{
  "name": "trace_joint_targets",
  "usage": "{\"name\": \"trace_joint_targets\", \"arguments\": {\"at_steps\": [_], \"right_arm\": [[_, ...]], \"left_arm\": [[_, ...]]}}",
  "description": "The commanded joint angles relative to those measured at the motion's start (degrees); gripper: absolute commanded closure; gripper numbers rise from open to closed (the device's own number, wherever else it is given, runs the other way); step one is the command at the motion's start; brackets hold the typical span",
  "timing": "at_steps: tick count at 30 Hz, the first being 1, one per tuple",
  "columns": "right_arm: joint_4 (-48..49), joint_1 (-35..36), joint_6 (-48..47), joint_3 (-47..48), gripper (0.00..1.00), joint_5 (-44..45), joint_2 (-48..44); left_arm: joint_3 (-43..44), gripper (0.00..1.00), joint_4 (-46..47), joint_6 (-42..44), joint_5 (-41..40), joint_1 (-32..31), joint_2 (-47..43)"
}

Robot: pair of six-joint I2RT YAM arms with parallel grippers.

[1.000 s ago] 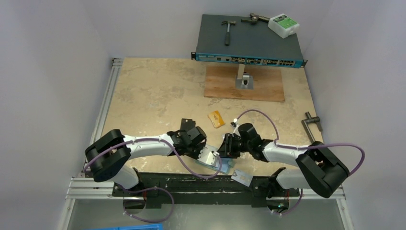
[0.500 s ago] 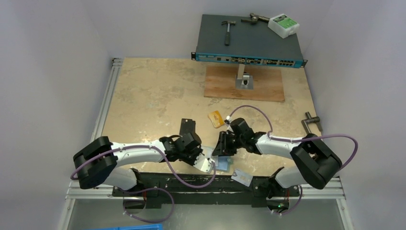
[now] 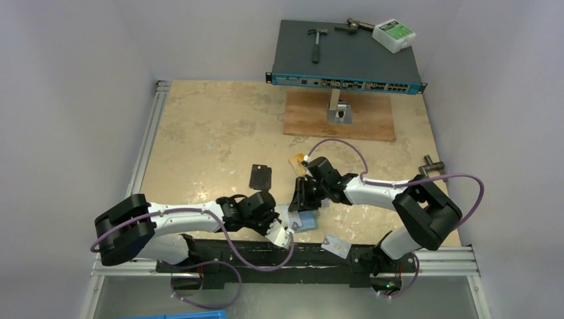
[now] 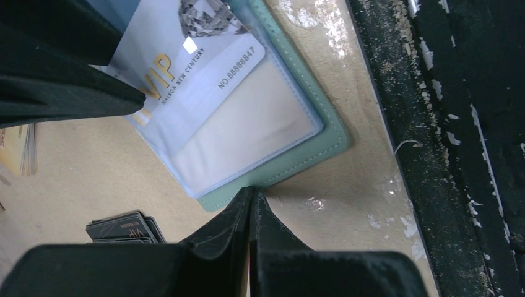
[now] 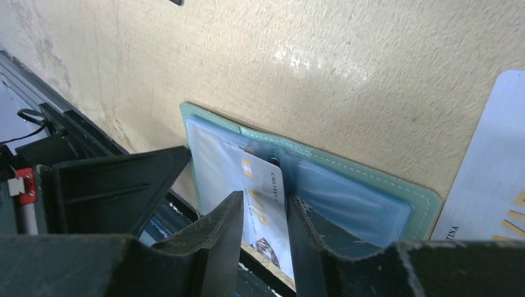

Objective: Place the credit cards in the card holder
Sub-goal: Insert the credit card into the card holder.

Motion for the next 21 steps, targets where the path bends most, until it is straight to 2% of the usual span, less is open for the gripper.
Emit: {"name": "trace_joint_targets", "arguments": {"at_steps": [1,6,10,21], "right_arm": [[-2.1,0.7,-0.9,1.8,0.68,2.3,-0.1],[-2.7,1.5,0.3,-0.7,0.64,3.0,-2.6],[-3.4,1.9,0.8,-0.6,0.55,3.3,-3.1],[-9.3,2.1,-1.1,1.1,0.53,5.3,-7.0]], "left_arm": [[-1.2,1.0,3.0,0.7,-1.0,-1.8,-0.6],[-1.5,1.0,3.3,1.1,-1.5,-2.8,-0.6],[0.9,1.0,2.6,0.8,-2.4,-2.9,2.7],[1.4,1.0,2.4,0.0,-4.9,-3.4,6.2]]}}
